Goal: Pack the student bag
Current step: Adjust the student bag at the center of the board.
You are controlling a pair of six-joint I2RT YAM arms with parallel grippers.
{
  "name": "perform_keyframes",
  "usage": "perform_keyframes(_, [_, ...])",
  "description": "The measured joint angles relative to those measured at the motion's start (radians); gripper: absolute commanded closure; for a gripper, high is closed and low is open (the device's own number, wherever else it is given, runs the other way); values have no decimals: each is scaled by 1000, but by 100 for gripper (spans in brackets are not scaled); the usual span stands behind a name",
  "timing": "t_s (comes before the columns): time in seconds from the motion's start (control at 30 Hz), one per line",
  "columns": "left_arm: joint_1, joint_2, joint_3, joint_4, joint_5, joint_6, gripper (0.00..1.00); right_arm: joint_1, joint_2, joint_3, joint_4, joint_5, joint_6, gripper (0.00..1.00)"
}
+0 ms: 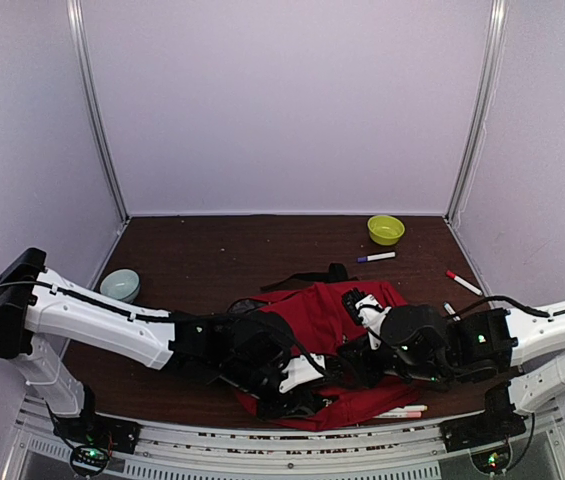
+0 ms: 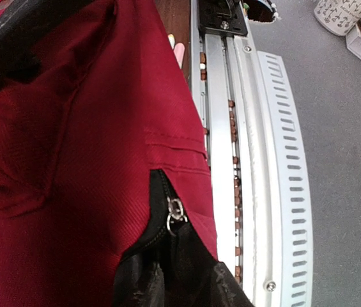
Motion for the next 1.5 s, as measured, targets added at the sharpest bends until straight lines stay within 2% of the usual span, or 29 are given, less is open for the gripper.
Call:
perform_keyframes(0.2, [0, 13, 16, -6, 39, 3, 87, 0, 0, -3, 0, 0, 0, 100])
perform_keyframes(0.33, [0, 22, 21, -6, 51, 5, 100, 0, 0, -3, 0, 0, 0, 100])
perform_keyframes(0.8, [3, 26, 21, 1, 5, -2, 100, 0, -23, -16, 0, 7, 0, 100])
perform_keyframes(1.03, [13, -62, 7, -35, -50, -6, 100, -2, -28, -22, 0, 8, -1, 100])
perform_keyframes(1.17, [18, -109, -27, -17, -48, -2, 74, -2, -28, -24, 1, 8, -3, 100])
perform_keyframes(1.3, [18, -88, -46, 6, -49, 7, 55, -4, -28, -24, 3, 8, -3, 100])
perform_keyframes(1.4, [18, -43, -46, 40, -24, 15, 45, -10, -30, -24, 8, 8, -3, 100])
perform_keyframes(1.5, [18, -12, -46, 63, 13, 21, 41, -25, -38, -24, 9, 8, -4, 100])
